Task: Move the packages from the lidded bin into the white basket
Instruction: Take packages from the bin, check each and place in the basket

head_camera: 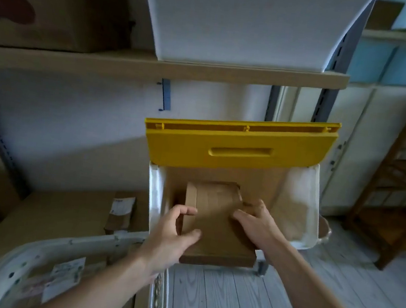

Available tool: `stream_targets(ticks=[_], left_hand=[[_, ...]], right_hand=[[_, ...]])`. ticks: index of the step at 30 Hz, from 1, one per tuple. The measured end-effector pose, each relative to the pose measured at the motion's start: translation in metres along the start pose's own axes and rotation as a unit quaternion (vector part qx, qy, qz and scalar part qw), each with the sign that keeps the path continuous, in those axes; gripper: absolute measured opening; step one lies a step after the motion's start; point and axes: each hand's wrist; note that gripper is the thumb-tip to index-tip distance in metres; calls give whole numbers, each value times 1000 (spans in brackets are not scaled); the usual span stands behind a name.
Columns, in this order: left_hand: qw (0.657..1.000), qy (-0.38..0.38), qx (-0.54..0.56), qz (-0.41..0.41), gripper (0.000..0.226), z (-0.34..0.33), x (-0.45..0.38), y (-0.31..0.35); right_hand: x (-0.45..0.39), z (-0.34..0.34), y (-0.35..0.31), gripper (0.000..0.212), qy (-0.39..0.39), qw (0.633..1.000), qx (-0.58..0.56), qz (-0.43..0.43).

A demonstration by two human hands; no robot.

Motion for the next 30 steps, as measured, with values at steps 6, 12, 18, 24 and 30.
stream_targets(ticks=[6,12,18,24,30], left_hand=[[995,-100,-4,-11,32,67,61,13],[997,-53,48,-10,25,139,89,5],[976,181,103,-67,31,182,82,8],[913,285,290,-26,39,202,80,12],[909,351,211,-77,42,226,89,0]], right_hand=[[50,-15,-13,40,-4,993,-104,49],[76,-38,-36,13,-40,983,-107,146],[82,-69,-78,19,-116,971,-124,170],[85,-110,-109,23,-104,964,-164,182],[70,-149,-130,21,-143,957,-161,192]])
Point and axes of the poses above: each hand's wrist, its own x-axis away from the middle knuckle, its own z-axis out of the back of the hand, y = z × x, and after that the axes turned 11 degrees about x, right-handed
